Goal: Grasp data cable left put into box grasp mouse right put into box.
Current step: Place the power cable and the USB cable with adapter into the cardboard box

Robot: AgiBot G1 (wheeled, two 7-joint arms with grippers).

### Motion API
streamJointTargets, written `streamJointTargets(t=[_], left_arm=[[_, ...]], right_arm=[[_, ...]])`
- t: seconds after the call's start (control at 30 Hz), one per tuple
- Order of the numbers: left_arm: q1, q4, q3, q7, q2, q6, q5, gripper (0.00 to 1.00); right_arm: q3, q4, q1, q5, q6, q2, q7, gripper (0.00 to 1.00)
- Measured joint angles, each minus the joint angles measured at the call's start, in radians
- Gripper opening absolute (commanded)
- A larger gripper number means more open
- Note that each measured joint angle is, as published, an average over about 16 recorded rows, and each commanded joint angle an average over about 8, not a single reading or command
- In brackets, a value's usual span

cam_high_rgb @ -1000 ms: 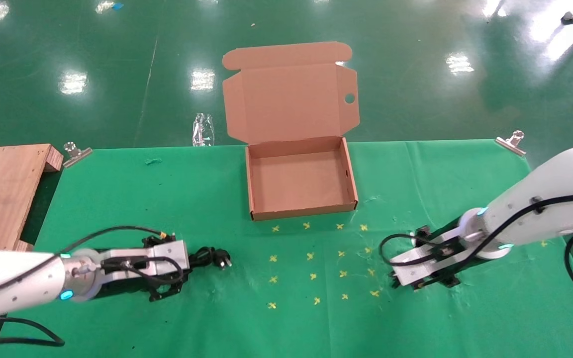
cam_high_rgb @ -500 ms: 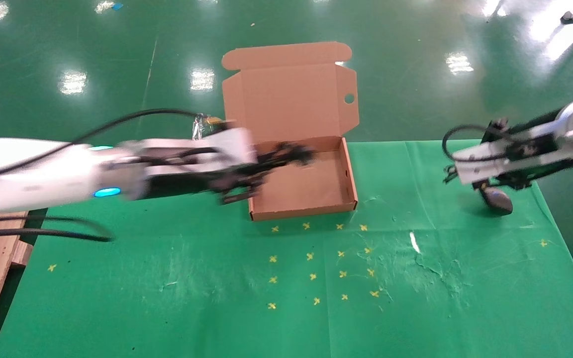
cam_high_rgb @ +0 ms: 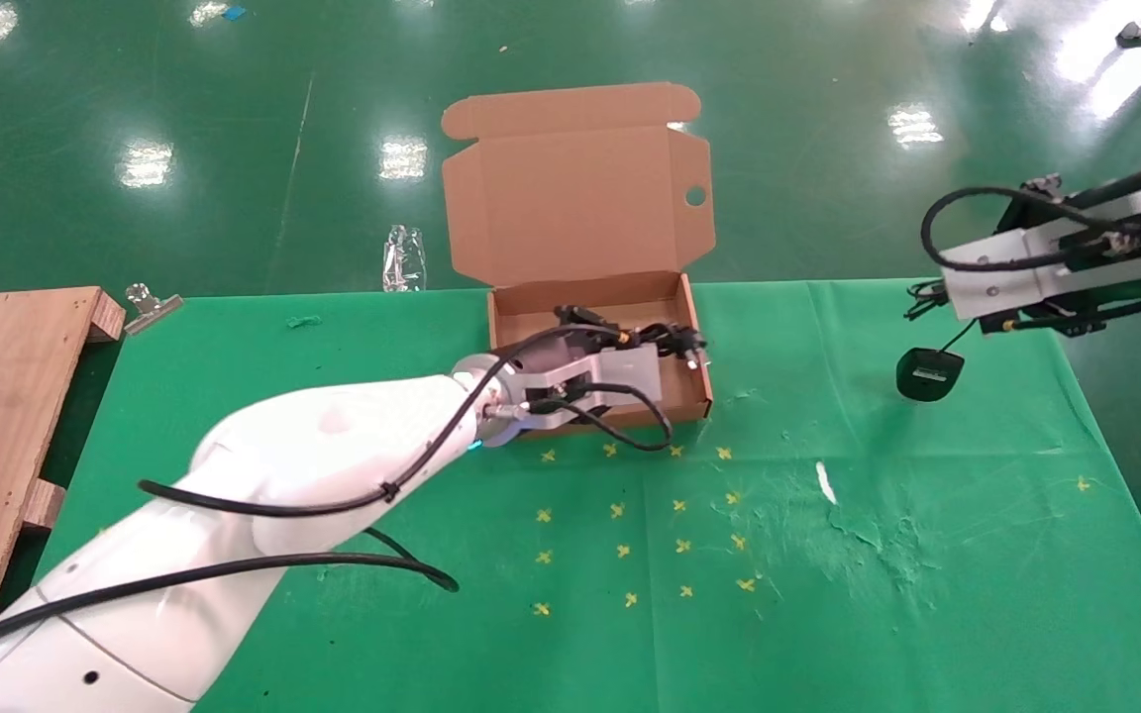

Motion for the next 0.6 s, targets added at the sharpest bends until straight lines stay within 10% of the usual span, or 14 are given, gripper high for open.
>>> streamJointTargets(t=[0.07,0.6], left_arm=[[-0.006,0.018,0.029,-0.026,0.004,-0.027,0.022,1.00],[-0.074,0.045,0.126,-0.235,-0.065,-0.106,0.037,1.00]], right_arm=[[0.001,0.001,0.012,0.006,0.002,0.000,-0.002,0.00],[-0.011,-0.013,0.083,0.044,0.061,-0.106,-0.056,0.00]])
